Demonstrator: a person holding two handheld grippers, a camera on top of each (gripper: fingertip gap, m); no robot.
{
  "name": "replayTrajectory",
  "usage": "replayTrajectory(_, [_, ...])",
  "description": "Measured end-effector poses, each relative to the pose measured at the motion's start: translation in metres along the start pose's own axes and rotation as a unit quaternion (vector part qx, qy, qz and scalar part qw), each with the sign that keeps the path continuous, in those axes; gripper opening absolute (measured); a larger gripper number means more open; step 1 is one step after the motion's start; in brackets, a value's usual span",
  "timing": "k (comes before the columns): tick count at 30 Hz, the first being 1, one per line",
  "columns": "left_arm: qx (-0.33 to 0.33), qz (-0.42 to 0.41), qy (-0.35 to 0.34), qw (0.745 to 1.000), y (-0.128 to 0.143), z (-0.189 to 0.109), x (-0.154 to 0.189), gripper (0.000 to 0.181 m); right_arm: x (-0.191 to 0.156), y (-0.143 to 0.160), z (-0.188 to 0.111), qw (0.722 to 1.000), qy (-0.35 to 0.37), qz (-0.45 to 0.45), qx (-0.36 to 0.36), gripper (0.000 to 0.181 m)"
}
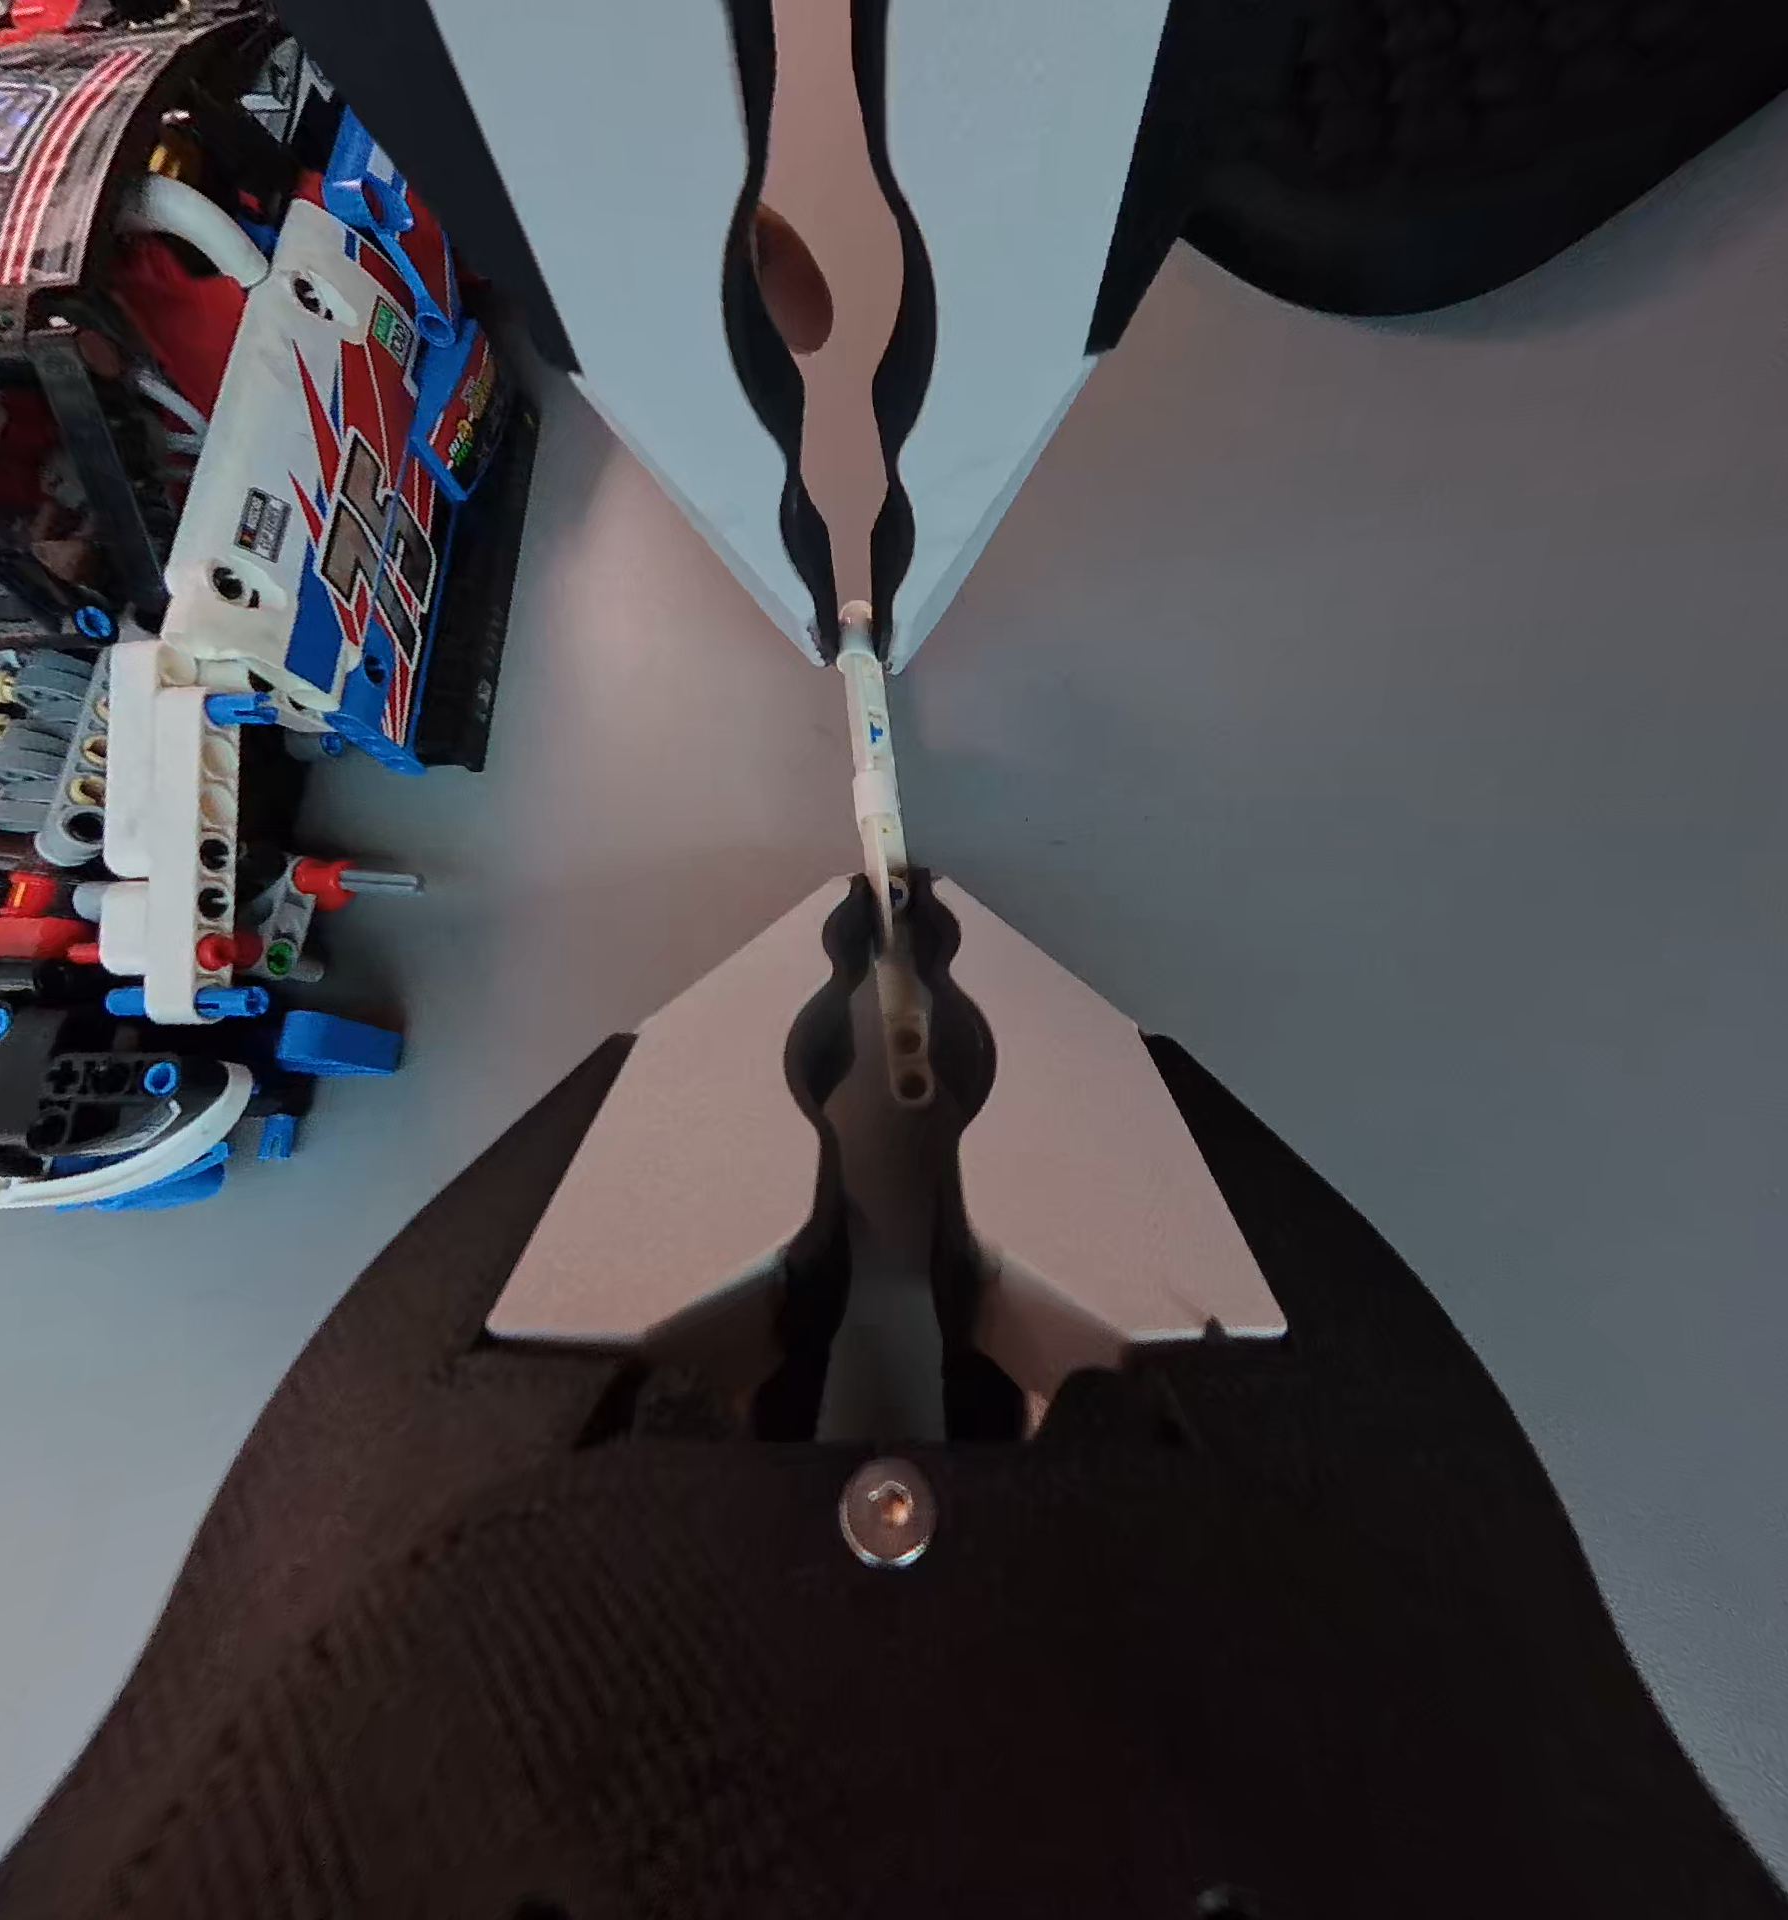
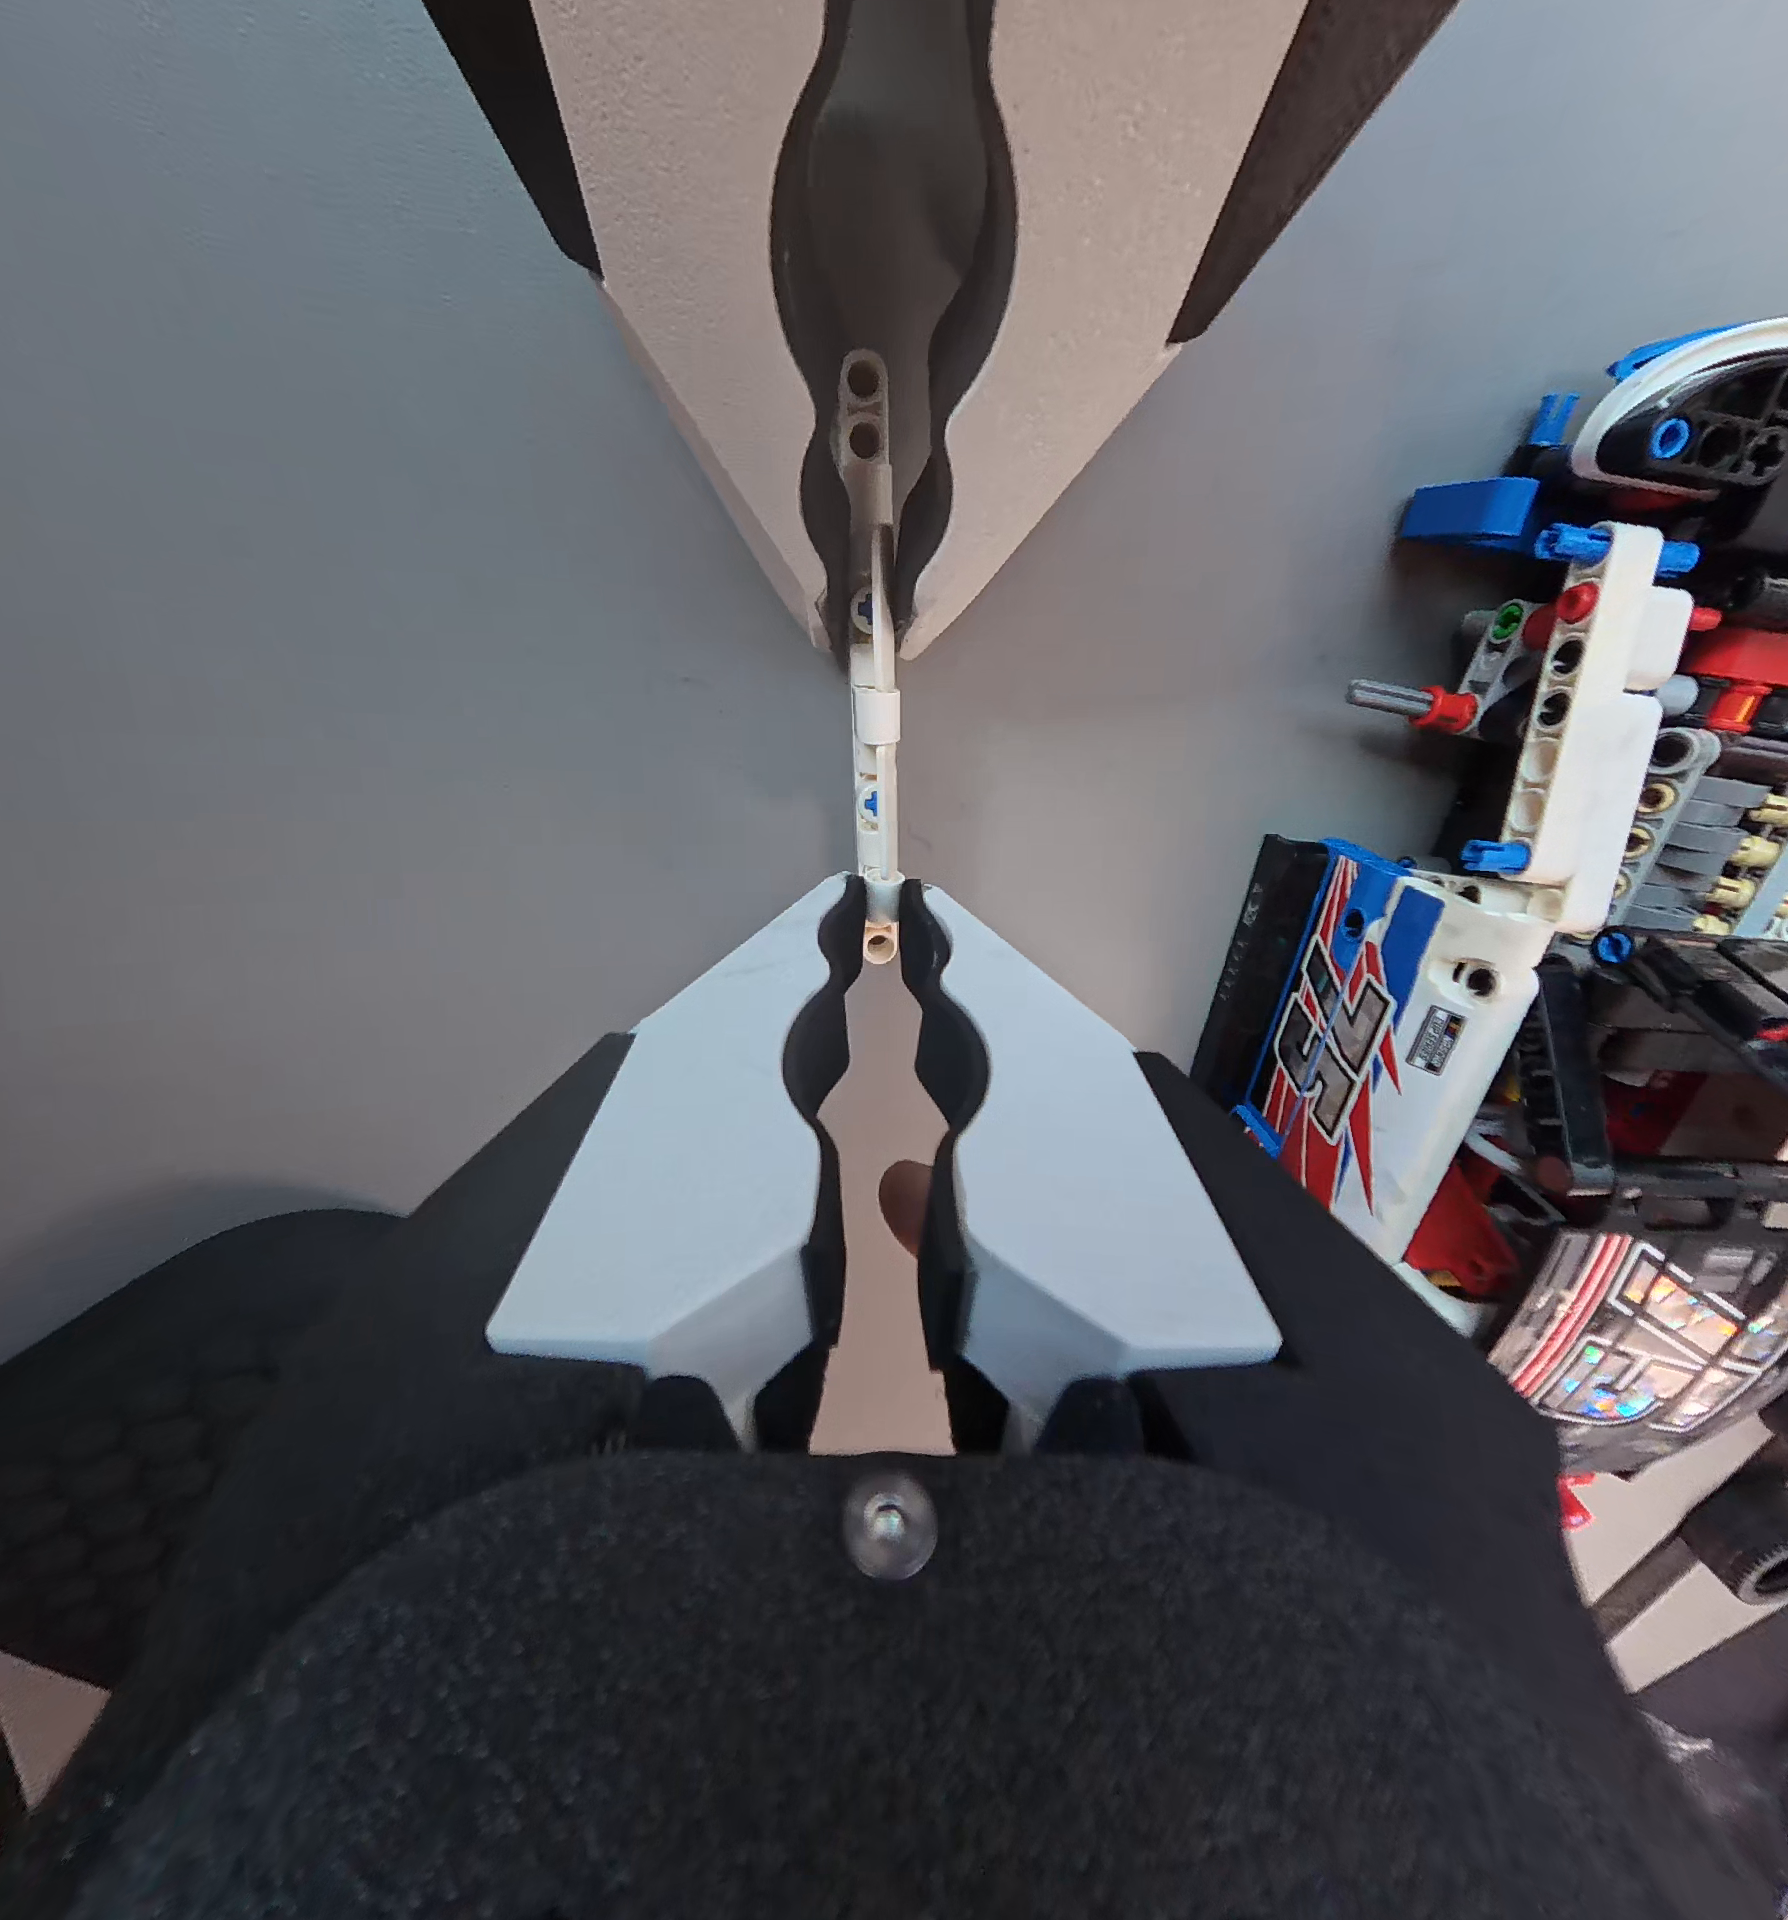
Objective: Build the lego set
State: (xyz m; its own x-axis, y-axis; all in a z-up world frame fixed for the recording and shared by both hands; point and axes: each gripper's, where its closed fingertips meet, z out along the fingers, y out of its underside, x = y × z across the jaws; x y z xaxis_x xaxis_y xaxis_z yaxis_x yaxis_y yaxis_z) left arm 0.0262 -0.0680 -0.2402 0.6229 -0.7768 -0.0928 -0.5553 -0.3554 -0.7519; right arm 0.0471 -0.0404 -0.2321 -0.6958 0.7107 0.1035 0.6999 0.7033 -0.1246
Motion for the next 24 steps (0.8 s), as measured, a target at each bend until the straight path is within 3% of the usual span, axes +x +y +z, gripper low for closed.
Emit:
replayTrajectory(8, [0.005, -0.007, -0.005, 1.0, -0.0005, -0.0001, -0.001, 0.006, 0.0004, 0.0022, 0.0001, 1.0, -0.001, -0.006, -0.021, 0.005])
replayTrajectory(13, [0.004, -0.018, -0.005, 1.0, -0.0003, 0.0001, -0.0018, 0.006, 0.0, -0.0014, 0.0003, 0.999, -0.026, 0.029, 0.02, 0.005])
replayTrajectory(24, [0.004, -0.007, -0.007, 1.0, -0.0006, 0.0003, -0.0009, 0.006, 0.0005, -0.0019, 0.0011, 0.999, 0.011, 0.008, 0.037, 0.005])
